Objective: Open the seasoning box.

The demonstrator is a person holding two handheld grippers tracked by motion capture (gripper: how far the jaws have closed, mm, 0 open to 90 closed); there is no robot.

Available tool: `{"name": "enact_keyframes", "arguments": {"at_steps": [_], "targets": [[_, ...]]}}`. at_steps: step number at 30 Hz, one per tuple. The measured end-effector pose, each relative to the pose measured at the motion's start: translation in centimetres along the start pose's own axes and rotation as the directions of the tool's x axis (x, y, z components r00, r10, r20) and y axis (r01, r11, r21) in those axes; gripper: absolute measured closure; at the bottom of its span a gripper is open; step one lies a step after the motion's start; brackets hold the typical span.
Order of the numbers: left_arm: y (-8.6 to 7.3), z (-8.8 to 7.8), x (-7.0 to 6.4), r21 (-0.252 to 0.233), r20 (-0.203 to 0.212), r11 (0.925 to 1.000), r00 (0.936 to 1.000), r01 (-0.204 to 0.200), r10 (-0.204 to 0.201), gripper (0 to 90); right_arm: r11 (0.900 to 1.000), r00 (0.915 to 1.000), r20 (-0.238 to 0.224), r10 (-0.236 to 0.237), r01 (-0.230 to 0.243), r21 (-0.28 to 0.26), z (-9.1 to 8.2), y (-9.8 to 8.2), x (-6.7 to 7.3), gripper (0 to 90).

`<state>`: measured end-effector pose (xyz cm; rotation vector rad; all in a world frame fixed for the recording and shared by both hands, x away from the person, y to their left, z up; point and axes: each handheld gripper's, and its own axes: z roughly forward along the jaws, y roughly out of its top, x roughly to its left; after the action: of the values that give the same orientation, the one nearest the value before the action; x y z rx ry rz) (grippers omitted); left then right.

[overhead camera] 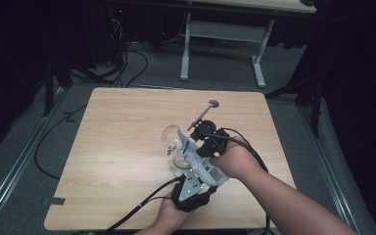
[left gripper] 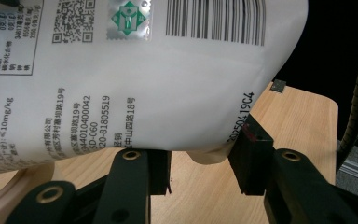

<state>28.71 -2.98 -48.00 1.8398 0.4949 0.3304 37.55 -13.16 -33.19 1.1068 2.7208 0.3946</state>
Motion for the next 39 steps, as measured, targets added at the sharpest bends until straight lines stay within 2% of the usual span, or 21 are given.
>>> {"name": "enact_keyframes", "arguments": {"at_steps": [39], "targets": [[0.04,-0.1,-0.02,-0.009,0.001,1.0,1.0,0.002,-0.002,63.0,1.0,1.0,0.001,-0.004,0.004,0.005,0.09,0.32,0.22,90.0]]}}
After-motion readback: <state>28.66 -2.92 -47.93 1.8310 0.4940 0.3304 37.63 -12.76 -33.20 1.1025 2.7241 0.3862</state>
